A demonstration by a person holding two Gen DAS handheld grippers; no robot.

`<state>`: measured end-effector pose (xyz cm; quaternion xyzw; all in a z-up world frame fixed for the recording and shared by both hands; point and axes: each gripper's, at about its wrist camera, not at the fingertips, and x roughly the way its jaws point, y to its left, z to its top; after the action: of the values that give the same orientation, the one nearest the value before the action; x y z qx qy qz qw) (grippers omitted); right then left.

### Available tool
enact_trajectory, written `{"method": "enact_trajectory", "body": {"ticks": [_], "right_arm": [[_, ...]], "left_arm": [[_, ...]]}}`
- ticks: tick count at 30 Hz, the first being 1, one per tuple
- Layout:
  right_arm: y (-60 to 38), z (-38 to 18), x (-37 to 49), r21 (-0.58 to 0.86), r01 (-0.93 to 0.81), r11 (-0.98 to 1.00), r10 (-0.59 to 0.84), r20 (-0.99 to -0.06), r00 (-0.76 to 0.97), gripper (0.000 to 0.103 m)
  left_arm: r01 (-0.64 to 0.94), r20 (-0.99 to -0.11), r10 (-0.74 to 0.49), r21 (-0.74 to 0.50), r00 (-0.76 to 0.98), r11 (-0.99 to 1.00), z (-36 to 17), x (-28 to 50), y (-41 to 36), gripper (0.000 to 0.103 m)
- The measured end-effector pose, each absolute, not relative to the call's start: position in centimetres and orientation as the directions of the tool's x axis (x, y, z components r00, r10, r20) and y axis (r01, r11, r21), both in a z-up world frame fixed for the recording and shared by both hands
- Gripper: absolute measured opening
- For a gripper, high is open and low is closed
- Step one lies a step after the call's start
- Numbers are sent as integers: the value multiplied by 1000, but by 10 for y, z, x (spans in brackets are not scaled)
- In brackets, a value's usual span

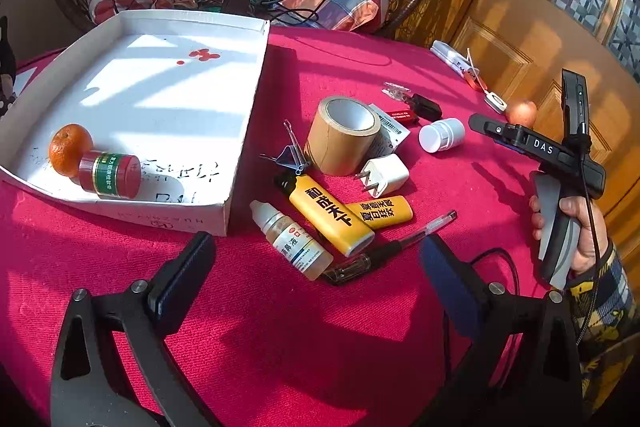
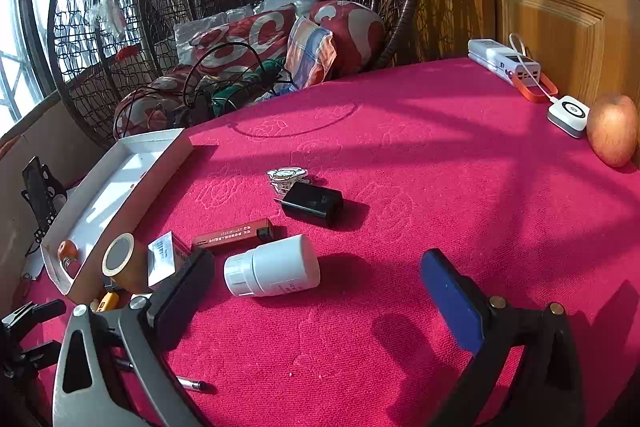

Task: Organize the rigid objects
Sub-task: 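Grasp the white pill bottle with the right tool while the left tool grasps the dropper bottle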

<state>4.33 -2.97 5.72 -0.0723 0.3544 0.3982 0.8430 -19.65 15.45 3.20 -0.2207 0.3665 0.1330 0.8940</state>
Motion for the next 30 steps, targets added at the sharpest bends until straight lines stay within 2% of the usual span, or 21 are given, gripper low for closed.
{"method": "enact_trajectory", "body": {"ticks": [7, 10, 12, 14, 15, 18, 22, 23, 24, 25, 28, 29, 30], "right_arm": [[-2, 40, 37, 64, -772, 633, 596, -677, 432, 103], [9, 31, 40, 24, -771, 636, 551, -713, 432, 102], [11, 29, 41, 18, -771, 636, 538, -727, 427, 96], [10, 28, 42, 22, -770, 637, 533, -734, 421, 88], [10, 27, 43, 25, -770, 638, 530, -740, 415, 87], [13, 24, 44, 20, -771, 637, 512, -758, 403, 85], [20, 23, 39, -26, -779, 626, 489, -765, 419, 85], [21, 23, 38, -32, -782, 623, 489, -764, 421, 82], [20, 24, 37, -36, -781, 624, 491, -759, 427, 75], [18, 25, 36, -34, -782, 622, 498, -754, 429, 61], [15, 26, 37, -10, -781, 624, 514, -748, 420, 60], [13, 27, 38, -3, -780, 626, 518, -746, 419, 60], [12, 28, 37, 4, -778, 628, 523, -742, 419, 60]], "left_arm": [[-420, -756, 113, -226, 644, 879, 17, -194, 150, 101], [-441, -771, 133, -205, 622, 874, 14, -189, 153, 96], [-479, -785, 165, -183, 597, 858, 11, -187, 156, 81], [-501, -785, 186, -177, 591, 847, 11, -188, 161, 76], [-507, -785, 185, -183, 591, 842, 11, -188, 163, 72], [-505, -788, 171, -198, 592, 840, 12, -182, 164, 72], [-499, -796, 219, -117, 565, 859, 10, -171, 155, 72], [-496, -796, 231, -99, 560, 862, 10, -171, 153, 63], [-491, -795, 237, -86, 559, 867, 10, -173, 152, 50], [-488, -795, 241, -78, 557, 870, 10, -176, 151, 45], [-485, -794, 238, -81, 559, 871, 10, -189, 153, 24], [-490, -795, 237, -85, 558, 868, 9, -193, 155, 19], [-495, -794, 234, -94, 561, 864, 10, -198, 157, 19]]}}
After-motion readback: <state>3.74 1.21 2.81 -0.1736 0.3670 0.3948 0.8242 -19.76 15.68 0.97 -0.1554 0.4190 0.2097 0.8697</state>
